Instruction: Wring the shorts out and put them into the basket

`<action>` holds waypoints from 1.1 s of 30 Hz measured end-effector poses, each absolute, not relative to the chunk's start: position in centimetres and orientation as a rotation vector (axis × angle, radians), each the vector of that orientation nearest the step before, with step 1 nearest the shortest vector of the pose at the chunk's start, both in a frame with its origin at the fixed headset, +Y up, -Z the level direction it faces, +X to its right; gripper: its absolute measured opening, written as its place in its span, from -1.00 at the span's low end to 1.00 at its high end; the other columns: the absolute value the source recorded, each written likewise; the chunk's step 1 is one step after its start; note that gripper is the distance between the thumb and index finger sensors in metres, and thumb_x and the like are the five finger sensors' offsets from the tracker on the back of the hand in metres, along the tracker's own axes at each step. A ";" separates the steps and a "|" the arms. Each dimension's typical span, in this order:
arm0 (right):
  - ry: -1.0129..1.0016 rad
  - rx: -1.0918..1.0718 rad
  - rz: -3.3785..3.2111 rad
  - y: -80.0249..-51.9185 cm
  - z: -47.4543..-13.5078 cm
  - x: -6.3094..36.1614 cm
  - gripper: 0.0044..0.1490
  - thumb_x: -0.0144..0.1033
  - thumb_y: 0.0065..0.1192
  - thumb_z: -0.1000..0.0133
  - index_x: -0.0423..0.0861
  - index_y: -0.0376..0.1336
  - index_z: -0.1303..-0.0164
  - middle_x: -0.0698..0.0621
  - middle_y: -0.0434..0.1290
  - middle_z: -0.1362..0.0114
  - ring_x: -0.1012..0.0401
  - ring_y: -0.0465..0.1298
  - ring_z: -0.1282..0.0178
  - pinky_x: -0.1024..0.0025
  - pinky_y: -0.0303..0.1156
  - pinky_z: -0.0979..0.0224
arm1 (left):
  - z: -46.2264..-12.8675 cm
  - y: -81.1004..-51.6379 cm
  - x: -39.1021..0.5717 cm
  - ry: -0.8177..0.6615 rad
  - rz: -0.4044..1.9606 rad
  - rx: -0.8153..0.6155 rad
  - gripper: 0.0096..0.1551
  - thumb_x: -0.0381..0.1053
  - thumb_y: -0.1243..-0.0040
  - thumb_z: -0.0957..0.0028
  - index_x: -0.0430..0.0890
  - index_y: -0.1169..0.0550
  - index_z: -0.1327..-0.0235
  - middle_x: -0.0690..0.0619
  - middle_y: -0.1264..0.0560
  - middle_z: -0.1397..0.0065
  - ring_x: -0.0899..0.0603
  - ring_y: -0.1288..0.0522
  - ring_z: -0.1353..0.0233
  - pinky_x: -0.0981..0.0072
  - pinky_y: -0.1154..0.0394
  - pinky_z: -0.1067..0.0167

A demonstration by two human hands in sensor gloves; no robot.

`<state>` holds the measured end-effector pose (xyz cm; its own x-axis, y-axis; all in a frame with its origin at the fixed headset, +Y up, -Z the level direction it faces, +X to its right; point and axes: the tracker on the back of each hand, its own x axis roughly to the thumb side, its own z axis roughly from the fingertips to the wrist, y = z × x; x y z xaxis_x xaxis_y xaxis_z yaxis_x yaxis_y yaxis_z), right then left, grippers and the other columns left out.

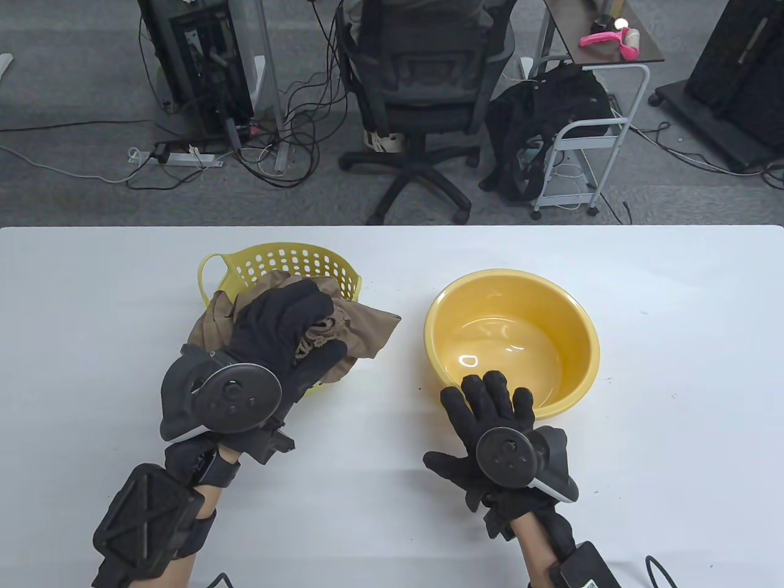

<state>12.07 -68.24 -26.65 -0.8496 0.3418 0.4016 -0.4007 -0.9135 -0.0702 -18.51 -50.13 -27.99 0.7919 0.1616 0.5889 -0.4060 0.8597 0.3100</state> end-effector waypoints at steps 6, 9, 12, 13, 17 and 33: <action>-0.220 0.538 2.679 -68.2 -26.6 12.4 0.25 0.44 0.35 0.03 -0.16 0.05 -0.65 -0.38 0.01 -0.67 -0.39 -0.10 -0.65 -0.56 -0.21 -0.44 | -28.9 -48.6 -19.4 -0.535 0.271 0.490 -0.30 0.06 -0.33 -0.17 0.21 -0.18 -0.45 -0.10 -0.19 -0.70 -0.50 -0.29 -0.58 -0.44 -0.17 -0.45; -0.234 0.536 2.676 -68.1 -26.5 12.5 0.25 0.44 0.35 0.03 -0.15 0.05 -0.64 -0.38 0.01 -0.67 -0.38 -0.10 -0.65 -0.56 -0.21 -0.44 | -29.7 -48.5 -19.8 -0.510 0.213 0.490 -0.31 0.03 -0.38 -0.15 0.25 -0.21 -0.41 -0.04 -0.18 -0.71 -0.48 -0.27 -0.62 -0.42 -0.17 -0.47; -0.245 0.537 2.677 -68.0 -26.5 12.6 0.25 0.44 0.35 0.03 -0.15 0.05 -0.64 -0.38 0.01 -0.67 -0.38 -0.10 -0.65 -0.56 -0.21 -0.44 | -30.9 -49.2 -20.2 -0.477 0.216 0.470 -0.32 0.00 -0.41 -0.13 0.29 -0.24 -0.36 -0.02 -0.18 -0.71 -0.46 -0.27 -0.64 -0.40 -0.19 -0.47; -0.247 0.539 2.678 -68.0 -26.4 12.6 0.25 0.44 0.35 0.04 -0.15 0.06 -0.64 -0.38 0.01 -0.67 -0.38 -0.10 -0.65 -0.56 -0.21 -0.44 | -31.4 -49.6 -20.3 -0.464 0.218 0.456 -0.32 0.00 -0.42 -0.13 0.29 -0.24 -0.35 -0.01 -0.19 -0.71 -0.46 -0.27 -0.64 -0.39 -0.20 -0.47; -0.244 0.543 2.674 -68.0 -26.4 12.7 0.25 0.44 0.35 0.04 -0.15 0.06 -0.64 -0.38 0.02 -0.67 -0.38 -0.10 -0.65 -0.56 -0.21 -0.44 | -32.8 -51.0 -20.4 -0.427 0.220 0.422 -0.33 -0.01 -0.41 -0.12 0.31 -0.23 -0.33 0.00 -0.15 -0.72 -0.45 -0.24 -0.67 -0.36 -0.19 -0.49; -0.240 0.550 2.658 -68.0 -26.2 13.0 0.24 0.43 0.35 0.04 -0.15 0.07 -0.64 -0.38 0.03 -0.66 -0.38 -0.09 -0.65 -0.56 -0.21 -0.44 | -37.1 -56.0 -21.1 -0.223 0.243 0.168 -0.25 0.18 -0.27 -0.22 0.19 -0.10 -0.50 -0.15 -0.10 -0.76 -0.56 -0.15 -0.68 -0.54 -0.08 -0.40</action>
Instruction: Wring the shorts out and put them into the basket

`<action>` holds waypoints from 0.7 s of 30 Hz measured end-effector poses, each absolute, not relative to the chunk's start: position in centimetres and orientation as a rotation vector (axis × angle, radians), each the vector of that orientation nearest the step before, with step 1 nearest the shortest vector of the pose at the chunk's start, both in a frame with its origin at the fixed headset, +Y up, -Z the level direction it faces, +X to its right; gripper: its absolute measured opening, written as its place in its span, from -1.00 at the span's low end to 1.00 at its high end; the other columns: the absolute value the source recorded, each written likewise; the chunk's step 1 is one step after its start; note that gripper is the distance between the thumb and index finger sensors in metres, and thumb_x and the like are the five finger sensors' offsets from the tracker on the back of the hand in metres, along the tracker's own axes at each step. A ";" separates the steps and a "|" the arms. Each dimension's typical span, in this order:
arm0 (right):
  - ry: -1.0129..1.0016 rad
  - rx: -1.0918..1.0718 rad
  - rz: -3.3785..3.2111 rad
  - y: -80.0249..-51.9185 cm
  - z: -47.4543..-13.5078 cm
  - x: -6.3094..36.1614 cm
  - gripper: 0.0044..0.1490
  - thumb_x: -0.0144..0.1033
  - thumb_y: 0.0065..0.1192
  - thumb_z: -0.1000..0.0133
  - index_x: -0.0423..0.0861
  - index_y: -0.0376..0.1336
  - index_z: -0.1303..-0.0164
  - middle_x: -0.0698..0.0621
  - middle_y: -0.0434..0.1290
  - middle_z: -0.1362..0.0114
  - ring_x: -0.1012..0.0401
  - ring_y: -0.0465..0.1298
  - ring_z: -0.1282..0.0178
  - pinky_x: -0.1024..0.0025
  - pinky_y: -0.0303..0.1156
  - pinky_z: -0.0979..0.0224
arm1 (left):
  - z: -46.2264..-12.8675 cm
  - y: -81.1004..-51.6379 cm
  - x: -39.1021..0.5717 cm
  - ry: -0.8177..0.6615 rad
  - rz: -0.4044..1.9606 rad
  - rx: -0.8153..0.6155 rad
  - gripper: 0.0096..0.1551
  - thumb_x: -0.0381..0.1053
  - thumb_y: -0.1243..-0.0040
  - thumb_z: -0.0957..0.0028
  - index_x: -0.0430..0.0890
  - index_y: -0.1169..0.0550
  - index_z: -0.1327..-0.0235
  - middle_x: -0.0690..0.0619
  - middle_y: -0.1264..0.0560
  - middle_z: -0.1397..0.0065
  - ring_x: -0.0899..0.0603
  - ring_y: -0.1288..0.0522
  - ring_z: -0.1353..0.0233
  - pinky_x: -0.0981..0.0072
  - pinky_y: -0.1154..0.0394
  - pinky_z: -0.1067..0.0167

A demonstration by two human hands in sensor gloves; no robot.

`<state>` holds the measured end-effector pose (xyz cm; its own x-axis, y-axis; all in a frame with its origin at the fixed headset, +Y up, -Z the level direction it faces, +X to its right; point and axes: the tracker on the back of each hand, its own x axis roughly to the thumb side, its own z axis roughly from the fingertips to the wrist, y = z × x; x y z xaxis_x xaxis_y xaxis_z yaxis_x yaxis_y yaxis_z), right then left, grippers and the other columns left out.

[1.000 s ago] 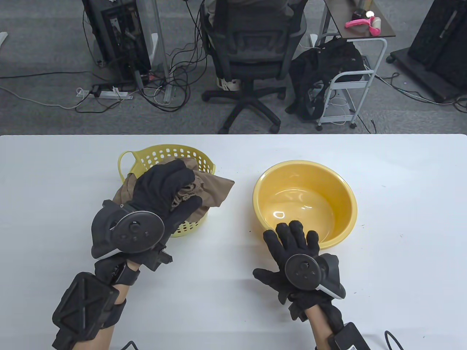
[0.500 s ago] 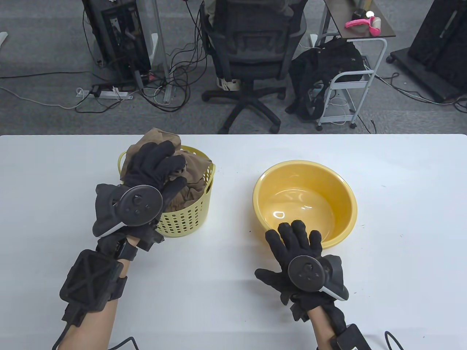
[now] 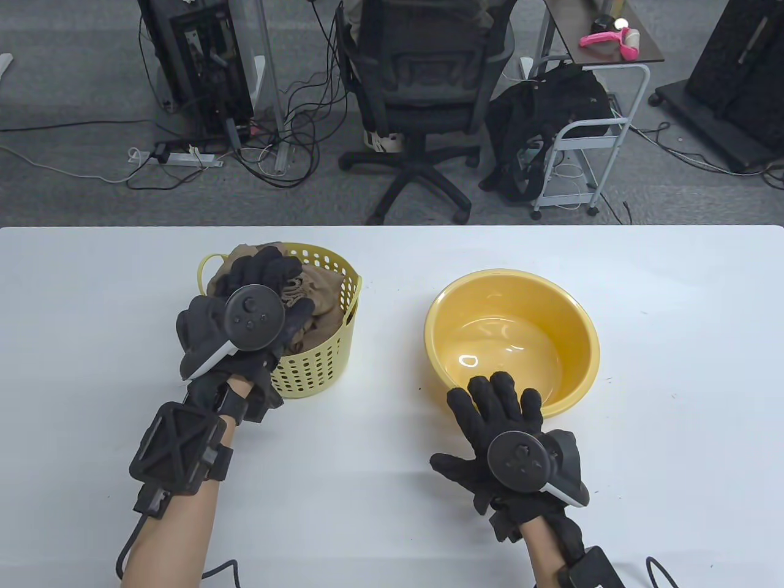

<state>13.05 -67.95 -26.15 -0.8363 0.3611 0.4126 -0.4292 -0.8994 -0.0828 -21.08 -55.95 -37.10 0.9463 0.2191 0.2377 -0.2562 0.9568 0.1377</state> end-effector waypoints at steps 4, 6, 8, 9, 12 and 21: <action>-0.239 0.548 2.660 -67.9 -26.1 13.2 0.24 0.43 0.35 0.04 -0.15 0.06 -0.64 -0.38 0.03 -0.66 -0.38 -0.09 -0.65 -0.56 -0.21 -0.44 | -37.9 -57.5 -21.3 -0.194 0.222 0.090 -0.28 0.19 -0.23 -0.23 0.18 -0.13 -0.52 -0.18 -0.08 -0.77 -0.58 -0.10 -0.69 -0.59 -0.01 -0.38; -0.239 0.546 2.660 -67.9 -26.1 13.2 0.24 0.43 0.35 0.04 -0.15 0.07 -0.64 -0.38 0.03 -0.66 -0.38 -0.09 -0.65 -0.56 -0.21 -0.44 | -38.2 -58.3 -21.3 -0.188 0.210 0.057 -0.32 0.19 -0.22 -0.23 0.17 -0.17 -0.51 -0.19 -0.10 -0.77 -0.58 -0.09 -0.69 -0.60 0.01 -0.37; -0.239 0.545 2.659 -67.9 -26.1 13.2 0.24 0.44 0.35 0.04 -0.15 0.06 -0.64 -0.38 0.03 -0.67 -0.38 -0.09 -0.65 -0.56 -0.21 -0.44 | -38.5 -58.9 -21.3 -0.188 0.202 0.036 -0.35 0.19 -0.22 -0.23 0.17 -0.22 -0.50 -0.21 -0.11 -0.76 -0.58 -0.09 -0.69 -0.61 0.01 -0.36; -0.238 0.544 2.659 -67.9 -26.1 13.2 0.24 0.43 0.35 0.04 -0.15 0.07 -0.64 -0.38 0.03 -0.66 -0.38 -0.09 -0.65 -0.56 -0.21 -0.44 | -38.7 -59.2 -21.2 -0.192 0.194 0.001 -0.35 0.20 -0.21 -0.23 0.16 -0.22 -0.51 -0.21 -0.11 -0.76 -0.58 -0.08 -0.69 -0.61 0.01 -0.36; -0.237 0.546 2.659 -67.9 -26.1 13.2 0.24 0.43 0.35 0.04 -0.15 0.07 -0.64 -0.38 0.03 -0.66 -0.38 -0.09 -0.65 -0.56 -0.21 -0.44 | -38.9 -59.7 -20.9 -0.196 0.170 -0.057 -0.35 0.20 -0.21 -0.23 0.15 -0.24 -0.51 -0.24 -0.10 -0.76 -0.59 -0.06 -0.68 -0.61 0.03 -0.34; -0.236 0.548 2.657 -67.8 -26.0 13.3 0.23 0.43 0.35 0.04 -0.15 0.07 -0.63 -0.38 0.04 -0.66 -0.38 -0.08 -0.65 -0.56 -0.20 -0.44 | -38.8 -59.7 -20.5 -0.225 0.154 -0.108 -0.37 0.21 -0.20 -0.23 0.12 -0.28 -0.51 -0.29 -0.11 -0.76 -0.62 -0.04 -0.68 -0.62 0.03 -0.34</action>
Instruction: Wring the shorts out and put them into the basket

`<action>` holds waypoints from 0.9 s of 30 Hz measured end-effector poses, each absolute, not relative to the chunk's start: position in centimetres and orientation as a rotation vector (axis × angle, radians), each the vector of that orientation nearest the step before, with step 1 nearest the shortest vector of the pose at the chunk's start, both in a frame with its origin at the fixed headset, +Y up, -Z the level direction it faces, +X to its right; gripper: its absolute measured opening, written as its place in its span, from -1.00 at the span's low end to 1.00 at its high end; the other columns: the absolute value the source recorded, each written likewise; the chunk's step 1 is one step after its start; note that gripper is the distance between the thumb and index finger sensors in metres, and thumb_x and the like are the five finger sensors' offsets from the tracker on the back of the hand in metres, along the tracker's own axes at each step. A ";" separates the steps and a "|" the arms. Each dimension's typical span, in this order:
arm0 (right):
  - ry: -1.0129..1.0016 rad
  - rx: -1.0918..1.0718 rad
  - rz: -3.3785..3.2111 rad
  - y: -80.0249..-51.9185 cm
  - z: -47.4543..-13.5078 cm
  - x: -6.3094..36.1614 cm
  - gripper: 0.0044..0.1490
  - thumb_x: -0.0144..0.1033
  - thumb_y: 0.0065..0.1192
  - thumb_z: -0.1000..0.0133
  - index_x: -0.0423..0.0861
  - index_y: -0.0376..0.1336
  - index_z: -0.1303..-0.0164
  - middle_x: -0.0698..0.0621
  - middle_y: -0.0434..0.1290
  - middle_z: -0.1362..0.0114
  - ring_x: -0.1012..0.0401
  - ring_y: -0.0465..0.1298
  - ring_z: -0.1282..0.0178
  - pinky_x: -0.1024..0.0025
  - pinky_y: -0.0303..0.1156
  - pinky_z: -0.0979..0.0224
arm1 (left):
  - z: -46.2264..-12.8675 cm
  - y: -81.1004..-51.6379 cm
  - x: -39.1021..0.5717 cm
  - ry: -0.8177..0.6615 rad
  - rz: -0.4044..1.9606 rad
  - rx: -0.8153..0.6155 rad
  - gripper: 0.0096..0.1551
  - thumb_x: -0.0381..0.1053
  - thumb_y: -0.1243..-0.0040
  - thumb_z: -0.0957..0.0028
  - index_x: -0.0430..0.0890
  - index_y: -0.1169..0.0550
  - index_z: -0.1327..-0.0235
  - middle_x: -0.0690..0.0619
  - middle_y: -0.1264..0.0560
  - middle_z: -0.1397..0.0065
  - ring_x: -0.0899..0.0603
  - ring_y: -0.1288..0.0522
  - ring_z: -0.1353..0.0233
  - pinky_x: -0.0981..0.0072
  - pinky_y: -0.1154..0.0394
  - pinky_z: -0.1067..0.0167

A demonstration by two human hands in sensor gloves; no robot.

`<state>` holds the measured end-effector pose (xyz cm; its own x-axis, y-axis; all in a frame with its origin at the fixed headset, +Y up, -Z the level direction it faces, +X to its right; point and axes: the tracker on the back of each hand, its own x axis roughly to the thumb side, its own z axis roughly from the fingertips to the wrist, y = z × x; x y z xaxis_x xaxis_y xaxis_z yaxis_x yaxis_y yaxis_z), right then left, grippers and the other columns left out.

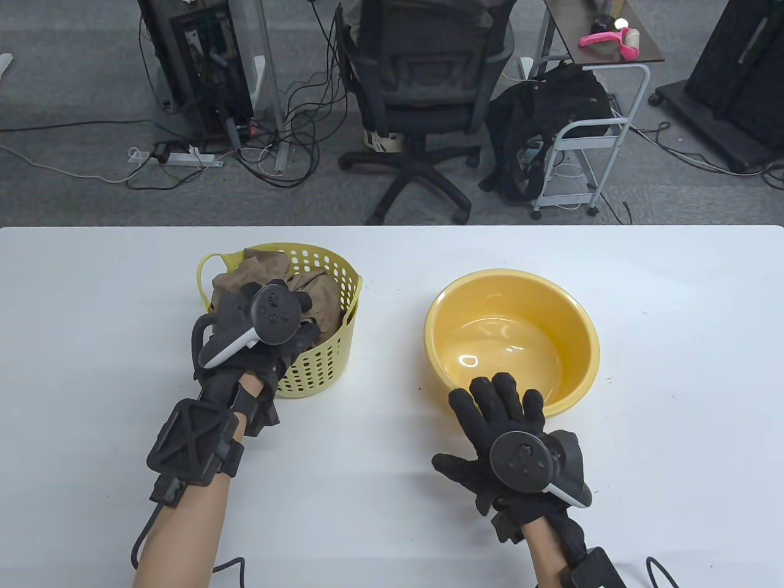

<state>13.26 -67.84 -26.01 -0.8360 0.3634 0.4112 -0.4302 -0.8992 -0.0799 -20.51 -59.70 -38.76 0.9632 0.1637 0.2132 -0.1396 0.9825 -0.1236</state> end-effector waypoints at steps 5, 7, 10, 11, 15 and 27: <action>-0.235 0.552 2.656 -67.8 -26.0 13.2 0.23 0.43 0.35 0.04 -0.15 0.07 -0.63 -0.38 0.05 -0.66 -0.38 -0.08 -0.65 -0.56 -0.20 -0.44 | -37.4 -58.6 -20.6 -0.258 0.180 -0.055 -0.30 0.22 -0.20 -0.21 0.07 -0.26 -0.56 -0.31 -0.09 -0.76 -0.65 -0.01 -0.66 -0.62 0.08 -0.33; -0.233 0.553 2.657 -67.8 -26.0 13.2 0.23 0.43 0.35 0.04 -0.15 0.08 -0.63 -0.38 0.04 -0.66 -0.38 -0.07 -0.65 -0.56 -0.20 -0.44 | -36.6 -58.0 -20.4 -0.287 0.170 -0.034 -0.28 0.23 -0.20 -0.21 0.07 -0.24 -0.58 -0.31 -0.09 -0.77 -0.65 -0.01 -0.67 -0.62 0.08 -0.33; -0.233 0.556 2.656 -67.8 -25.9 13.2 0.23 0.43 0.35 0.04 -0.15 0.08 -0.63 -0.38 0.05 -0.66 -0.38 -0.07 -0.65 -0.56 -0.20 -0.44 | -34.9 -57.2 -19.9 -0.356 0.171 -0.008 -0.26 0.23 -0.20 -0.21 0.06 -0.23 -0.59 -0.31 -0.07 -0.77 -0.64 0.00 -0.67 -0.62 0.09 -0.34; -0.234 0.559 2.657 -67.8 -25.9 13.1 0.23 0.43 0.35 0.04 -0.15 0.08 -0.63 -0.38 0.04 -0.66 -0.38 -0.07 -0.65 -0.56 -0.20 -0.44 | -34.2 -57.0 -19.7 -0.379 0.172 0.004 -0.25 0.24 -0.20 -0.21 0.06 -0.23 -0.59 -0.31 -0.07 -0.77 -0.64 0.00 -0.67 -0.62 0.09 -0.34; -0.240 0.562 2.659 -67.8 -25.8 13.1 0.24 0.43 0.35 0.05 -0.15 0.08 -0.63 -0.38 0.05 -0.66 -0.38 -0.07 -0.64 -0.56 -0.20 -0.44 | -31.7 -56.7 -18.7 -0.460 0.160 0.048 -0.24 0.25 -0.20 -0.20 0.07 -0.22 -0.60 -0.30 -0.06 -0.78 -0.64 0.00 -0.68 -0.62 0.08 -0.34; -0.210 0.585 2.674 -67.8 -25.6 13.0 0.27 0.45 0.34 0.05 -0.15 0.04 -0.65 -0.38 0.03 -0.67 -0.39 -0.09 -0.65 -0.57 -0.21 -0.43 | -26.4 -60.3 -15.0 -0.609 0.109 0.115 -0.04 0.36 -0.23 -0.14 0.05 -0.12 -0.67 -0.34 0.05 -0.80 -0.67 0.08 -0.68 -0.64 0.10 -0.33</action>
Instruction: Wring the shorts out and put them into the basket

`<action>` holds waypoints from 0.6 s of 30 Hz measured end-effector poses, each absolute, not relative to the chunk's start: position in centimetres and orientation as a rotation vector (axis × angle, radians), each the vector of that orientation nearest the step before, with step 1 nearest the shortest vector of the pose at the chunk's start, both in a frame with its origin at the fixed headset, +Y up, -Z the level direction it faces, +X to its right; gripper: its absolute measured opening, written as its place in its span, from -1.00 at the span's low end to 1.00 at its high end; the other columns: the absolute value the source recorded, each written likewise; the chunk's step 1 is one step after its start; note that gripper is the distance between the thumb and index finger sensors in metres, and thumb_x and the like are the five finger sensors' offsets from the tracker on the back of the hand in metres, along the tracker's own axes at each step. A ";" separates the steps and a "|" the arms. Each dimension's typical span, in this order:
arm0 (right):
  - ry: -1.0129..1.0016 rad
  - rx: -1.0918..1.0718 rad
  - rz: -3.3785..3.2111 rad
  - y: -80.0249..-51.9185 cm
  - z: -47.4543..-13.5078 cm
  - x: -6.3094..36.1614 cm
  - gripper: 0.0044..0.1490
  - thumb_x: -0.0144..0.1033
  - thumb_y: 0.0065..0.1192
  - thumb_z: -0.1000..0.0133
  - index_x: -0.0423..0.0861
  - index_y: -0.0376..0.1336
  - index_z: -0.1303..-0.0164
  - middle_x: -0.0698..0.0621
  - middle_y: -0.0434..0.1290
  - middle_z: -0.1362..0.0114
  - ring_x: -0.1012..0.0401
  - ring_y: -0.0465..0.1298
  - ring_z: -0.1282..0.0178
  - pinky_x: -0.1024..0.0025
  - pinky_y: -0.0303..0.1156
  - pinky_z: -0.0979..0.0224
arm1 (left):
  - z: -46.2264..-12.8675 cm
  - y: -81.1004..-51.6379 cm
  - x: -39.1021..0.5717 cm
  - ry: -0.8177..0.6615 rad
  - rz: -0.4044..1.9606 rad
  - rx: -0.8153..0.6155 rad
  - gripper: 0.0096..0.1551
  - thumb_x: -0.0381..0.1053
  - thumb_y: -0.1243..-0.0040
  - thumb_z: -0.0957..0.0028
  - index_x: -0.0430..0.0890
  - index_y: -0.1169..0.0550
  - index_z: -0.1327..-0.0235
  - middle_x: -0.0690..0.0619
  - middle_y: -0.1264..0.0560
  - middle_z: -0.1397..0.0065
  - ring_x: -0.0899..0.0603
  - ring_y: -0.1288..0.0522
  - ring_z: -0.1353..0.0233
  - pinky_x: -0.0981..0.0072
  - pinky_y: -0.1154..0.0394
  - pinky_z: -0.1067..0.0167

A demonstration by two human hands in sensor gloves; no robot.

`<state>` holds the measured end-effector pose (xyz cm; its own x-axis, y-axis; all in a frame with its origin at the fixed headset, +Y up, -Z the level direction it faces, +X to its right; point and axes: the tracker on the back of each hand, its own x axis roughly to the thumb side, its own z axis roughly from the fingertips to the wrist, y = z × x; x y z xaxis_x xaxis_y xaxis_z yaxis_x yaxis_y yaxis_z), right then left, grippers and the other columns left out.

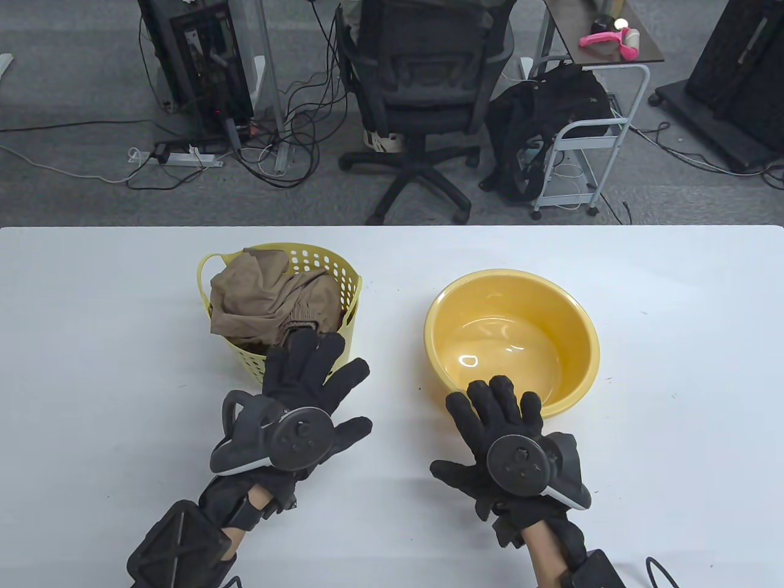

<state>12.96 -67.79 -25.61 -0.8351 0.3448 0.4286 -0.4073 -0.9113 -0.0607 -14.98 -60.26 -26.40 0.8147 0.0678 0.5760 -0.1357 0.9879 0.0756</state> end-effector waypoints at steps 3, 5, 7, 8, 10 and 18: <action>-0.217 0.593 2.676 -67.7 -25.5 12.9 0.27 0.45 0.34 0.05 -0.14 0.04 -0.65 -0.38 0.02 -0.67 -0.39 -0.10 -0.65 -0.57 -0.21 -0.43 | -26.1 -62.0 -14.4 -0.614 0.100 0.097 0.03 0.38 -0.26 -0.10 0.04 -0.09 -0.69 -0.34 0.08 -0.80 -0.67 0.10 -0.68 -0.65 0.09 -0.32; -0.218 0.596 2.678 -67.7 -25.5 12.8 0.27 0.45 0.34 0.05 -0.14 0.04 -0.65 -0.38 0.02 -0.67 -0.39 -0.10 -0.65 -0.57 -0.21 -0.43 | -26.0 -63.0 -14.2 -0.614 0.089 0.088 0.05 0.40 -0.27 -0.09 0.04 -0.07 -0.70 -0.34 0.09 -0.80 -0.67 0.12 -0.68 -0.65 0.09 -0.32; -0.216 0.598 2.677 -67.7 -25.5 12.8 0.27 0.46 0.34 0.05 -0.14 0.04 -0.65 -0.38 0.02 -0.67 -0.39 -0.10 -0.65 -0.57 -0.22 -0.43 | -26.1 -64.3 -14.1 -0.611 0.085 0.083 0.07 0.43 -0.25 -0.08 0.04 -0.07 -0.70 -0.34 0.10 -0.81 -0.67 0.13 -0.69 -0.66 0.10 -0.32; -0.215 0.598 2.677 -67.7 -25.5 12.8 0.27 0.46 0.34 0.05 -0.15 0.04 -0.65 -0.38 0.02 -0.67 -0.39 -0.10 -0.65 -0.57 -0.22 -0.43 | -26.1 -64.7 -14.1 -0.611 0.087 0.077 0.09 0.46 -0.24 -0.07 0.04 -0.06 -0.71 -0.34 0.10 -0.81 -0.68 0.13 -0.69 -0.68 0.10 -0.32; -0.212 0.599 2.678 -67.8 -25.4 12.8 0.27 0.46 0.34 0.05 -0.14 0.04 -0.65 -0.38 0.02 -0.67 -0.39 -0.10 -0.65 -0.57 -0.22 -0.43 | -26.2 -65.9 -14.1 -0.608 0.085 0.059 0.11 0.51 -0.20 -0.05 0.05 -0.06 -0.71 -0.34 0.10 -0.82 -0.68 0.14 -0.69 -0.71 0.11 -0.30; -0.202 0.606 2.683 -67.8 -25.4 12.7 0.27 0.46 0.34 0.05 -0.15 0.04 -0.65 -0.38 0.02 -0.67 -0.39 -0.10 -0.65 -0.56 -0.22 -0.43 | -26.6 -68.4 -14.8 -0.588 0.076 0.030 0.12 0.55 -0.15 -0.03 0.06 -0.08 -0.72 -0.33 0.09 -0.83 -0.67 0.14 -0.70 -0.73 0.13 -0.30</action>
<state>12.67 -67.76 -25.43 -0.8342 0.3333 0.4394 -0.3953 -0.9169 -0.0548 -14.79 -68.36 -26.55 0.8296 0.0627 0.5549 -0.0798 0.9968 0.0067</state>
